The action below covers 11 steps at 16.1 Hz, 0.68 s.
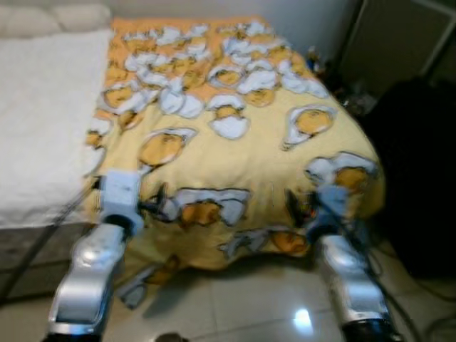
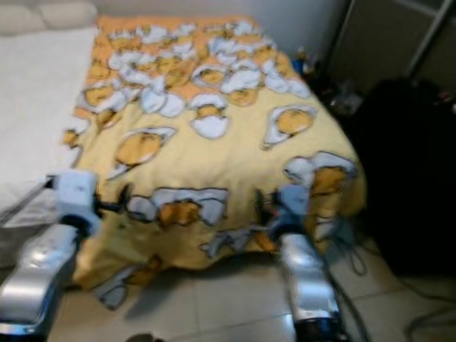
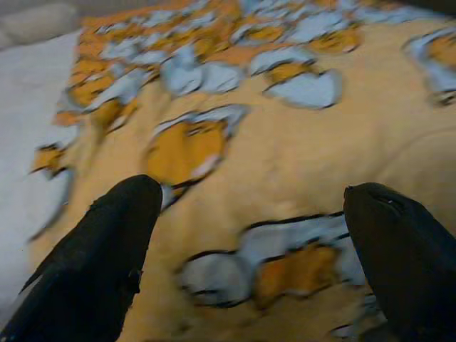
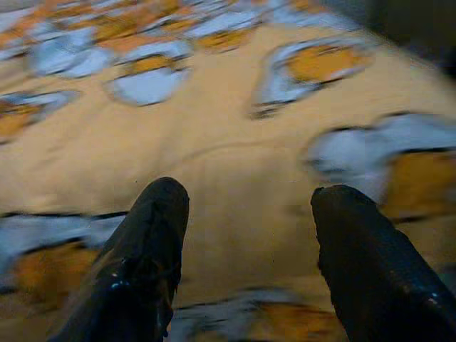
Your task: Clean up the room
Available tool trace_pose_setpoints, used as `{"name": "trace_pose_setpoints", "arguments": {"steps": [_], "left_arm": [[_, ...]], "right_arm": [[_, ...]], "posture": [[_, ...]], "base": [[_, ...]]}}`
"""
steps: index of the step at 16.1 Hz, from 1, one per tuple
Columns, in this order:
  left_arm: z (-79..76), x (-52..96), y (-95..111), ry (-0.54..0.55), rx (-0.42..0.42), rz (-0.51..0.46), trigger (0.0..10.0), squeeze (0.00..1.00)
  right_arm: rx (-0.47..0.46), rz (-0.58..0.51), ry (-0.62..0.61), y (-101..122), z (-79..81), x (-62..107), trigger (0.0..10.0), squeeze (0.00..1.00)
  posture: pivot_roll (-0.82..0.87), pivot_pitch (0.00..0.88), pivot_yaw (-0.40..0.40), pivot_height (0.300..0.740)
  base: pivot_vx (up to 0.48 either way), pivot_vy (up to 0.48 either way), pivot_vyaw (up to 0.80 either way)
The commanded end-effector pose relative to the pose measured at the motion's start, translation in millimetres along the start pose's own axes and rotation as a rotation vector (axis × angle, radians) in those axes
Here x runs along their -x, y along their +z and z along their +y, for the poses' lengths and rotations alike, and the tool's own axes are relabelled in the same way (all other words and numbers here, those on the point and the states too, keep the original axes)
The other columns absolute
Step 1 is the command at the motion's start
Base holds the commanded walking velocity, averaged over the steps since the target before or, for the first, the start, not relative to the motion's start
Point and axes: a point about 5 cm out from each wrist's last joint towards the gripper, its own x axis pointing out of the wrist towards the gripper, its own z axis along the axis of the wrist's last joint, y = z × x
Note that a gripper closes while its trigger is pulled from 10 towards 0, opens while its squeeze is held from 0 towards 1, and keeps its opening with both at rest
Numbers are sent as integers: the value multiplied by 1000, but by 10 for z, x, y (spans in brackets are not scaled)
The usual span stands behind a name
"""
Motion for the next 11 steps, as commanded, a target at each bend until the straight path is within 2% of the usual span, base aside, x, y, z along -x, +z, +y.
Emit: {"name": "trace_pose_setpoints", "arguments": {"steps": [1,5,6,8,11], "left_arm": [[2,7,-58,11,2,21,10000,145],[-81,-6,-42,-9,23,10,10000,149],[-73,-30,-33,-2,46,12,10000,129],[-61,-68,-10,10,40,-9,10000,137],[-81,-116,9,1,41,-17,10000,141]], "right_arm": [[17,-5,5,54,30,-34,10000,0],[18,19,-12,36,-11,-39,10000,0],[19,33,-44,37,-33,-70,10000,0],[25,43,-49,37,-27,-103,10000,0],[37,45,-41,65,-14,-144,10000,0]], "posture": [[32,0,-3,740],[39,0,-13,740],[26,0,-6,740],[25,0,-7,740],[26,0,-14,740]], "base": [[0,-480,0],[0,-448,0],[0,0,0],[0,0,-794],[0,0,0]]}}
